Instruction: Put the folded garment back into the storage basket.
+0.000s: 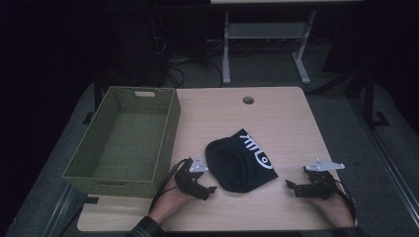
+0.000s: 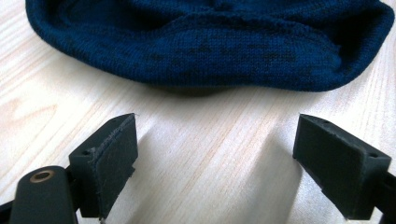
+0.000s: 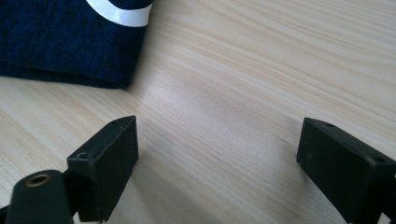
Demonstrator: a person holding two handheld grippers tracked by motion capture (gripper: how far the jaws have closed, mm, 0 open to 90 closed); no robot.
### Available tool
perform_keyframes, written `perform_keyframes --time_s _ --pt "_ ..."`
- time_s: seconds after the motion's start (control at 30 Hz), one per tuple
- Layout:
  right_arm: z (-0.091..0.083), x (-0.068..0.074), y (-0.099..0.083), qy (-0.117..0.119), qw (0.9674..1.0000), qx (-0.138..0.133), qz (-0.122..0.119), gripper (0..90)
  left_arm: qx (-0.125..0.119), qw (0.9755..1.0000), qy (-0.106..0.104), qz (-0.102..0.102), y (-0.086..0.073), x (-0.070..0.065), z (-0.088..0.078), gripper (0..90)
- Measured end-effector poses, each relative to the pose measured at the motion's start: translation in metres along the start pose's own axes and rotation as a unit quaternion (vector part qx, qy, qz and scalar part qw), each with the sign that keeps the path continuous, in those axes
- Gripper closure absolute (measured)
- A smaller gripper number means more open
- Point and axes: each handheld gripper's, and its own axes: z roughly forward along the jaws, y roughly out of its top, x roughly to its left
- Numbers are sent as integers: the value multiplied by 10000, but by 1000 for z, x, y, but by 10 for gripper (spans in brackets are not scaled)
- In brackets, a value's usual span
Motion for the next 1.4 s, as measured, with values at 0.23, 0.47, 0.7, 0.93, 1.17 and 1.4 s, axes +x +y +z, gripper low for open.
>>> perform_keyframes --time_s 0.23,0.47,0.7,0.93,1.17,1.4 --pt "0 0 0 -1 10000 1 -6 122 175 9997 -9 157 17 -3 -7 134" --pt "0 0 0 0 10000 3 -14 122 359 9992 -32 160 35 1 -12 134" --pt "0 0 0 0 10000 4 -13 122 438 9988 -132 167 56 6 -15 135" --pt "0 0 0 -2 10000 4 -10 122 511 9980 -224 285 73 6 -10 140" --pt "0 0 0 -2 10000 3 -11 122 620 9969 -289 388 86 7 -2 146" --pt "0 0 0 -1 10000 3 -11 122 782 9952 -366 466 95 6 7 149"
